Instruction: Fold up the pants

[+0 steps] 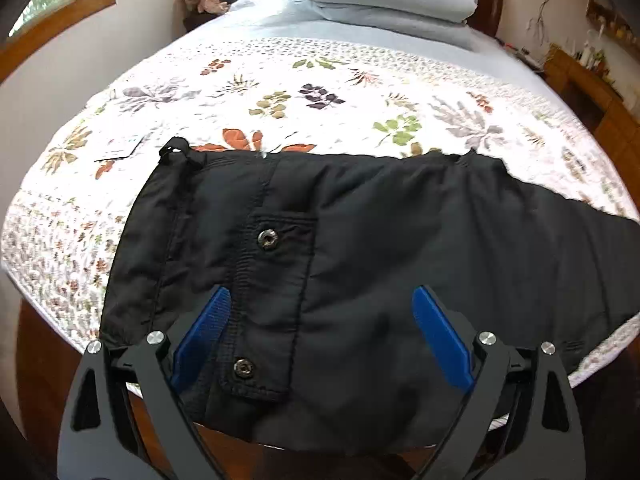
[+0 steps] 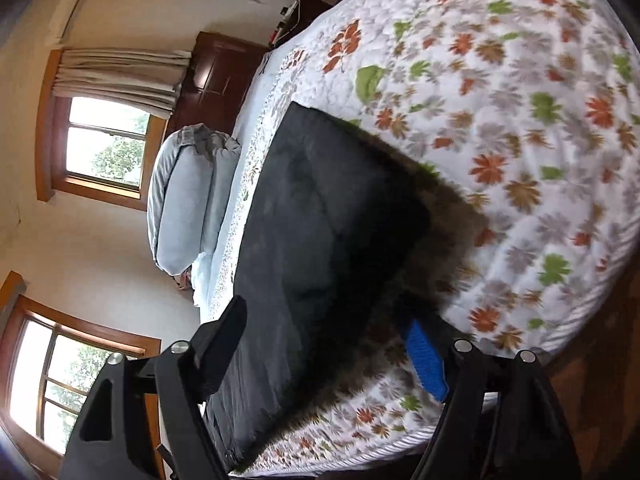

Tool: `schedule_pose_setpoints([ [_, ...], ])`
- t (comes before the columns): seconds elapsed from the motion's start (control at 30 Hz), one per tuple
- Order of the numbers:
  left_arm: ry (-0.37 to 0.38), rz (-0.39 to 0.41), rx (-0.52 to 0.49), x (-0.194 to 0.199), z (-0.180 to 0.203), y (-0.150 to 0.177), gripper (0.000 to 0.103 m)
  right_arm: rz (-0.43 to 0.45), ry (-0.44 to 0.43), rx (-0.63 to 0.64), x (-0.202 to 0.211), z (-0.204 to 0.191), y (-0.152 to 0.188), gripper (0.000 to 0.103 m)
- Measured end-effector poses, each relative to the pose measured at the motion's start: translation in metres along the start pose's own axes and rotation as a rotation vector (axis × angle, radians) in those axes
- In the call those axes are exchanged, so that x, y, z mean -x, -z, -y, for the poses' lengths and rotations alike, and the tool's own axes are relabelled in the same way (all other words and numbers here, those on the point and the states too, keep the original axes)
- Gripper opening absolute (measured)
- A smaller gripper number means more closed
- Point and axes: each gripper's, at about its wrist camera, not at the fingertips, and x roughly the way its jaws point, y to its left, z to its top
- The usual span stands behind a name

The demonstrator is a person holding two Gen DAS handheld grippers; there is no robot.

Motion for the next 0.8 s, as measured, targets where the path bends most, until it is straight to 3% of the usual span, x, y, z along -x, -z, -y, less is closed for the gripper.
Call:
schedule_pose_setpoints([
  [0.13, -0.069, -0.074, 0.004, -0.02, -0.006, 0.008, 0.092, 0.003, 0.001, 0.024, -0.006, -0.008, 0.0, 0.042],
  [0.17, -0.063, -0.088, 0.021, -0.025, -0.011, 0.01, 0.093, 0.004, 0.012, 0.031, -0.007, -0.01, 0.0, 0.032],
  [0.27, -0.045, -0.082, 0.041, -0.028, -0.019, 0.009, 0.094, 0.025, 0.007, 0.043, -0.008, -0.025, -0.004, 0.017],
  [0.53, -0.061, -0.094, 0.022, -0.031, -0.016, 0.008, 0.096, 0.062, 0.116, 0.344, -0.007, -0.131, 0.006, 0.015],
  [0.8, -0.04, -0.08, 0.044, -0.028, -0.017, 0.009, 0.096, -0.001, 0.148, 0.779, -0.038, -0.267, 0.073, 0.015],
])
